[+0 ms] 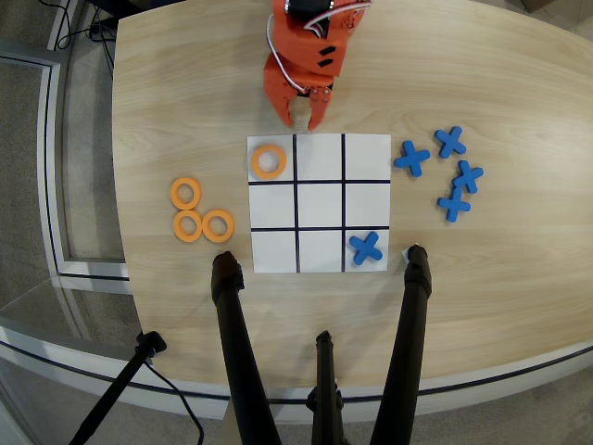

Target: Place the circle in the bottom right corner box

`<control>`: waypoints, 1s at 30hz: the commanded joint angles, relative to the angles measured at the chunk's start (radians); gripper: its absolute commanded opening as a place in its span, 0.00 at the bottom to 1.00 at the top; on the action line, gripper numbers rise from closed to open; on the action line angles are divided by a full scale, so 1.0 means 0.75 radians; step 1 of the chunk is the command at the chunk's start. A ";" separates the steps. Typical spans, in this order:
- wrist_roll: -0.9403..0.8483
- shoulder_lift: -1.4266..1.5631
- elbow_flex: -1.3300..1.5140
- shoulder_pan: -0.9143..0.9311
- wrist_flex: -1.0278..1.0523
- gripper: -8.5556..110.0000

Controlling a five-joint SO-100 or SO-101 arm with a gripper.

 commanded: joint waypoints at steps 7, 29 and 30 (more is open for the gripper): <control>0.041 0.194 0.092 -0.045 0.395 0.07; 0.041 0.243 0.092 1.773 0.391 0.07; 0.041 0.243 0.092 1.773 0.391 0.07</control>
